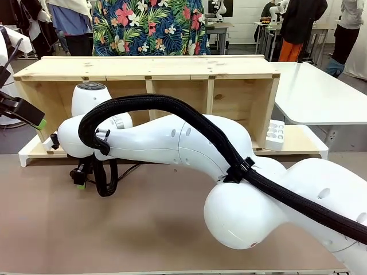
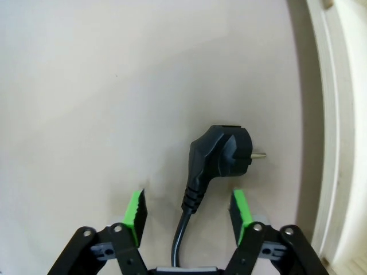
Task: Perform cable management.
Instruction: When the cord part of the Power Cable appears at the lower middle area of the table and stops, grasp the cord part of the Power Cable.
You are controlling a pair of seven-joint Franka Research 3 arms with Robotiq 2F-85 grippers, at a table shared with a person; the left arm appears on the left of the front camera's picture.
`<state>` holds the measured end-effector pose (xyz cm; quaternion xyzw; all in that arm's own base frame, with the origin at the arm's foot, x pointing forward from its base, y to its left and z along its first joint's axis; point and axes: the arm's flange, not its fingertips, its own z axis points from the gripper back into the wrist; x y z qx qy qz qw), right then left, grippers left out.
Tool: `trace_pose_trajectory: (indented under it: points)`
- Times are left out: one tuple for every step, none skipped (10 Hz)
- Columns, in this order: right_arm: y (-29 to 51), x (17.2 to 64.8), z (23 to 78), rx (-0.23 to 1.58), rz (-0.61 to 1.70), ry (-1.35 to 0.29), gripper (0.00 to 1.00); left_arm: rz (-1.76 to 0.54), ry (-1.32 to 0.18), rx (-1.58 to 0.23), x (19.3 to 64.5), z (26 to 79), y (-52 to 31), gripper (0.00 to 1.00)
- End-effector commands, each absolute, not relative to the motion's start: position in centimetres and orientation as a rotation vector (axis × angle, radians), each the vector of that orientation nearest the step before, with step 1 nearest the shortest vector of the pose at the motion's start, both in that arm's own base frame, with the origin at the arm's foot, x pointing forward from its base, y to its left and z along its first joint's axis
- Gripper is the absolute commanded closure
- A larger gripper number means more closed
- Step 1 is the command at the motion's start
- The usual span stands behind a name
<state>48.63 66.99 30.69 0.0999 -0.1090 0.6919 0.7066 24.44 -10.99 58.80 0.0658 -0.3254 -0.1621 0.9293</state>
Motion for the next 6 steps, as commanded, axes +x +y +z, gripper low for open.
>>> trace_pose_trajectory:
  points:
    - [70.54,51.30,31.13,0.223,1.513,-0.227,0.43,-0.336,-0.668,0.138,24.56,58.81,-10.94,0.00]
    - [70.54,51.32,31.08,0.224,1.511,-0.230,0.60,-0.336,-0.668,0.138,24.56,58.81,-10.94,0.00]
    - [70.56,51.32,31.06,0.225,1.510,-0.233,0.63,-0.336,-0.668,0.138,24.56,58.81,-10.94,0.00]
    - [70.57,51.37,31.02,0.226,1.509,-0.240,0.80,-0.336,-0.668,0.138,24.56,58.81,-10.94,0.00]
    - [70.58,51.39,30.95,0.226,1.507,-0.246,0.83,-0.336,-0.668,0.138,24.56,58.81,-10.94,0.00]
    - [70.56,51.42,30.93,0.230,1.504,-0.257,1.00,-0.336,-0.668,0.138,24.56,58.81,-10.94,0.00]
